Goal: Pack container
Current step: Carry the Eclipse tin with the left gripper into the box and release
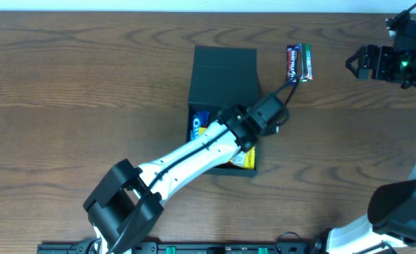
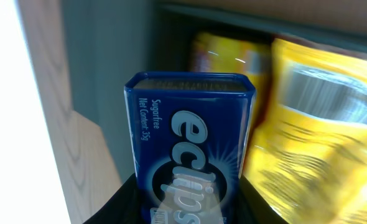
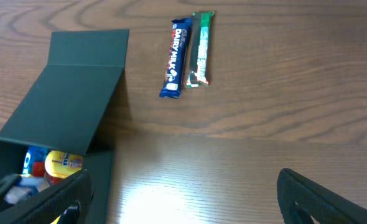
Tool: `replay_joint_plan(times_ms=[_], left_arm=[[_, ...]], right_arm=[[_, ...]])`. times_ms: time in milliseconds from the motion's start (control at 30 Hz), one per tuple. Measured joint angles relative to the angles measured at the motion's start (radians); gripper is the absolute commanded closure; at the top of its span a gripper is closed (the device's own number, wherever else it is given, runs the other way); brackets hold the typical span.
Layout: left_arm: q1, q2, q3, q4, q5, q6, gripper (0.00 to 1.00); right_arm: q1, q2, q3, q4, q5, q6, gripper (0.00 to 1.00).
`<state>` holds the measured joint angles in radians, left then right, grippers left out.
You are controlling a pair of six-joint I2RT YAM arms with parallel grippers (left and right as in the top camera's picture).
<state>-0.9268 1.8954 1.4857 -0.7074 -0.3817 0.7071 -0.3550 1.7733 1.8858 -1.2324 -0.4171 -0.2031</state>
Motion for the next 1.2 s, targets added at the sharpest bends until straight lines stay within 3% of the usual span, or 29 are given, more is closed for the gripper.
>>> replay_joint_plan(times_ms=[667, 700, 767, 900, 933, 1200], left_arm=[[-0.023, 0.0, -0.055, 0.106, -0.037, -0.082, 0.93], [-0.023, 0.0, -0.055, 0.105, -0.037, -0.082, 0.84], [-0.019, 0.0, -0.055, 0.105, -0.037, -0.089, 0.35], [-0.009, 0.0, -0.055, 0.09, -0.046, -0.088, 0.06], [-0.007, 0.0, -0.055, 0.087, -0.049, -0.087, 0.02], [-0.005, 0.0, -0.056, 0.095, -0.099, -0.095, 0.01]], right_arm=[[0.0, 0.0, 0.0, -0.014, -0.018, 0.004, 0.05], [0.0, 0.0, 0.0, -0.016, -0.018, 0.004, 0.05], [0.0, 0.0, 0.0, -0.017, -0.018, 0.004, 0.05], [0.0, 0.0, 0.0, -0.02, -0.02, 0.004, 0.05], [0.0, 0.0, 0.0, -0.02, -0.02, 0.004, 0.05], [0.0, 0.0, 0.0, -0.021, -0.021, 0.004, 0.05]])
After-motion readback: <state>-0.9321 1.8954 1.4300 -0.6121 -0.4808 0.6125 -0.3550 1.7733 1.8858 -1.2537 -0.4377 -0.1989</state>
